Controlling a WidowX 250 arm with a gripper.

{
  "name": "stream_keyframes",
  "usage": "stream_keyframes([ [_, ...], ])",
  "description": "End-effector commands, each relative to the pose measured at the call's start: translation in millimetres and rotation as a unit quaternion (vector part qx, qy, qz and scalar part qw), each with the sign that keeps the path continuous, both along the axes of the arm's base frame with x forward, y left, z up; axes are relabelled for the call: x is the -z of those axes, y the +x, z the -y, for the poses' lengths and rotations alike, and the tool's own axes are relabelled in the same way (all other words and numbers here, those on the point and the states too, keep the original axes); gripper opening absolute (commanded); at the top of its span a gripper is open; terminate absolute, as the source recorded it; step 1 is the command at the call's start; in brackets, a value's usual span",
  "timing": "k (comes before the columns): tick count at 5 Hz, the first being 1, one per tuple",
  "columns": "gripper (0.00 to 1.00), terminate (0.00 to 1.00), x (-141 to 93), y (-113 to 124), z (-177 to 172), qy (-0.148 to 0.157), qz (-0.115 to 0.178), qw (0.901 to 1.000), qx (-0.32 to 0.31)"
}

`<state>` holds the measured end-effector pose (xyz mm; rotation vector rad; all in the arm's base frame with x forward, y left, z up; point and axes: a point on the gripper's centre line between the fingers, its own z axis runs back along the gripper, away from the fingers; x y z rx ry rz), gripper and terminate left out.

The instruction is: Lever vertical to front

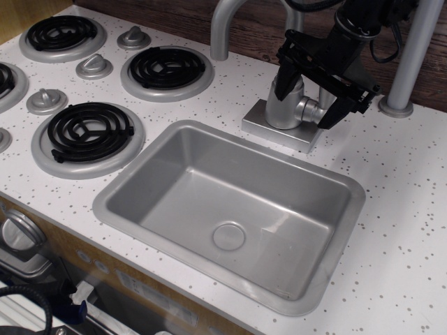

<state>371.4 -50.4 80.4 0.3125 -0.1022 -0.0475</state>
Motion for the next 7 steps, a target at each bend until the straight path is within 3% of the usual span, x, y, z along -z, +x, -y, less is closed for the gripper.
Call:
stream_keyframes([
  [1, 1.00, 0.00, 0.0, 0.0, 0.0, 0.000, 0.000, 1.0000, 0.000],
  [2, 1.00, 0.00, -13.0, 9.7, 2.9, 0.011, 0.059, 0.9974, 0.040],
  [3, 1.00, 0.00, -18.4, 22.2, 4.4, 0.007, 0.078, 0.9940, 0.076],
  [7, 1.00, 0.00, -29.9, 60.2, 5.6, 0.003, 0.081, 0.9893, 0.121],
])
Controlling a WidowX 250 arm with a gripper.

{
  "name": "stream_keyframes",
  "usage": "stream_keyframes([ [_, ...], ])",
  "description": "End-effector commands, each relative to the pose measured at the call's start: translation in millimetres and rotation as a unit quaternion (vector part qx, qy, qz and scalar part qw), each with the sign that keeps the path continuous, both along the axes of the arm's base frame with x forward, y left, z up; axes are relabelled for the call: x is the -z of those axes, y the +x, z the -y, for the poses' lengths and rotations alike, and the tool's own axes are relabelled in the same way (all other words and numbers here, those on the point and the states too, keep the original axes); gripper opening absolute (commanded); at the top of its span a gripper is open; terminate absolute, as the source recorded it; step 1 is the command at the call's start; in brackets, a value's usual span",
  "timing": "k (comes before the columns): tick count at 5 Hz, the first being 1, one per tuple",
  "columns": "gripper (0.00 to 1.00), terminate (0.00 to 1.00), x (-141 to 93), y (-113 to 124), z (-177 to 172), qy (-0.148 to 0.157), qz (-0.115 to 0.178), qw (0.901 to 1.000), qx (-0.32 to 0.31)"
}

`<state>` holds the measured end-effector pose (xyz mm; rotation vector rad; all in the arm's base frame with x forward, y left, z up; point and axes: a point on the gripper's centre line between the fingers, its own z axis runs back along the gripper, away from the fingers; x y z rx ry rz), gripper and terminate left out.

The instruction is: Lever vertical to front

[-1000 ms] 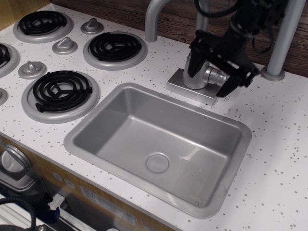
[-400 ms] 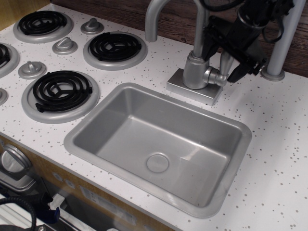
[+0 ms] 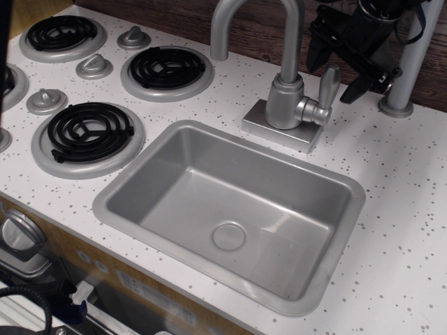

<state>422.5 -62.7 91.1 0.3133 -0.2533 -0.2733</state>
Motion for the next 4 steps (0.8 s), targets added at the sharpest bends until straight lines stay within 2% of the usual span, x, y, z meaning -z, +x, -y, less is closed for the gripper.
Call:
stream_keyframes([
  [1, 0.00, 0.00, -18.1, 11.5, -7.3, -0.006, 0.018, 0.9998, -0.002],
  [2, 0.00, 0.00, -17.1, 5.2, -7.3, -0.005, 0.008, 0.9998, -0.017],
  [4, 0.00, 0.00, -11.0, -28.0, -5.1, -0.008, -0.035, 0.9966, -0.074],
])
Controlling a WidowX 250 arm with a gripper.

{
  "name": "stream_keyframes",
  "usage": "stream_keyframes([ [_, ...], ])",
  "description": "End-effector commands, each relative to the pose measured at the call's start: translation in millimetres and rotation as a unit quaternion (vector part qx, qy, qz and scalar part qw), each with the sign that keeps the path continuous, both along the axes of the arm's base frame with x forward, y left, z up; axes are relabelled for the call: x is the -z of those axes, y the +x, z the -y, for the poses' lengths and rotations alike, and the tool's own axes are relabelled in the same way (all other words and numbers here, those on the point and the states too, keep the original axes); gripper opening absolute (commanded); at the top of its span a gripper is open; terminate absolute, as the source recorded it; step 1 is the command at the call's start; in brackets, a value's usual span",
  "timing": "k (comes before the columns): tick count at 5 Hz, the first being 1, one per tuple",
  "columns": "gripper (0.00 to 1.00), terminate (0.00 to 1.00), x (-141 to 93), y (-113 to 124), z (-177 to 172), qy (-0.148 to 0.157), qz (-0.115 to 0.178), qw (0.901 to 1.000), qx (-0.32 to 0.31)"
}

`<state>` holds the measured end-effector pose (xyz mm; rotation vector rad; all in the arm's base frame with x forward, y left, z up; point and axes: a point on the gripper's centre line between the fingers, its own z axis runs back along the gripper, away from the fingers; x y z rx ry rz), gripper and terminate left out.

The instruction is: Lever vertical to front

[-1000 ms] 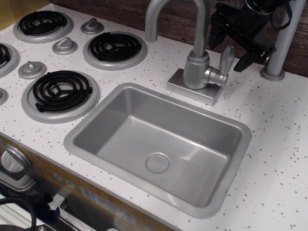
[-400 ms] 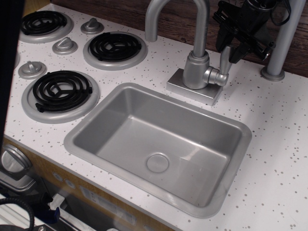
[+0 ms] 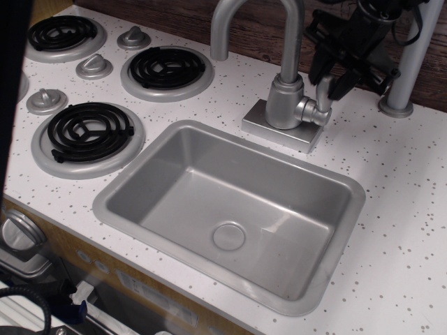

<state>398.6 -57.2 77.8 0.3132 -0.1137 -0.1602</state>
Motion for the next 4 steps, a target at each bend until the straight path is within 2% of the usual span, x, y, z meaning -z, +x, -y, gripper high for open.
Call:
stream_keyframes([
  [1, 0.00, 0.00, -9.7, -12.8, -4.6, -0.024, 0.021, 0.9992, -0.025],
  [3, 0.00, 0.00, 9.9, -18.5, -12.1, -0.052, 0.021, 0.9977, -0.038],
  [4, 1.00, 0.00, 6.7, -20.8, -10.2, -0.045, 0.022, 0.9979, -0.040],
])
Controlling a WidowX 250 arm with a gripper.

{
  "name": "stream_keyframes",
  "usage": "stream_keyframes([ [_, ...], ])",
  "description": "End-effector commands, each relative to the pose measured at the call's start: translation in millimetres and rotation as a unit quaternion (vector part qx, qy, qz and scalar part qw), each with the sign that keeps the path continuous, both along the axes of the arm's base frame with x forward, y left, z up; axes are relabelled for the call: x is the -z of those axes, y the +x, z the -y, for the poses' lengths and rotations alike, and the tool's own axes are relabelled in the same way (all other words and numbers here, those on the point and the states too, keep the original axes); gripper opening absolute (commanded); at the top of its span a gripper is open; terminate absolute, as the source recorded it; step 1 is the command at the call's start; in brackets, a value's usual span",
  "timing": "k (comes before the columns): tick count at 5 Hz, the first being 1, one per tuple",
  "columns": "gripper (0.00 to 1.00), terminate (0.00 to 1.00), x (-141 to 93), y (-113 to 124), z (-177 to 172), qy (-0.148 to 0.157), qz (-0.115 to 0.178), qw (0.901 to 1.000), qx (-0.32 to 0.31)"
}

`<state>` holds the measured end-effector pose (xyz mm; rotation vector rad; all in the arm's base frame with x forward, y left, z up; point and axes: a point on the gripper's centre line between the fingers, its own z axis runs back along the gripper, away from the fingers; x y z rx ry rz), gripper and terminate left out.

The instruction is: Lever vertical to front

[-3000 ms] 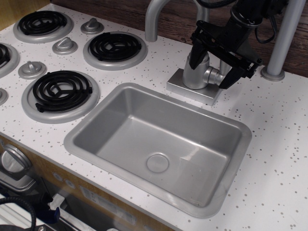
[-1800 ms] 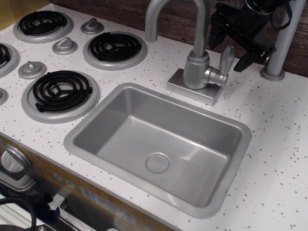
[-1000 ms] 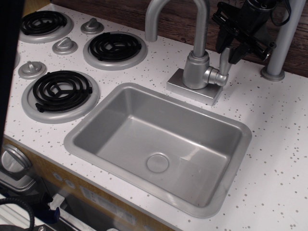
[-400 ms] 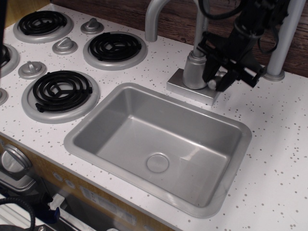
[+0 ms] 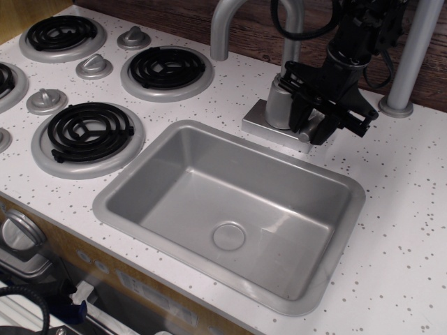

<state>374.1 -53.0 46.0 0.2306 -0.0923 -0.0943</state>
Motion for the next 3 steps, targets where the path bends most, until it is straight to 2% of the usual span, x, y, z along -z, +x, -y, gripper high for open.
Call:
stream_keyframes([
  [1, 1.00, 0.00, -34.1, -3.3, -2.0, 0.012, 0.027, 0.9994, -0.021],
  [3, 1.00, 0.00, -45.5, -22.5, -0.8, 0.029, 0.022, 0.9985, -0.042],
])
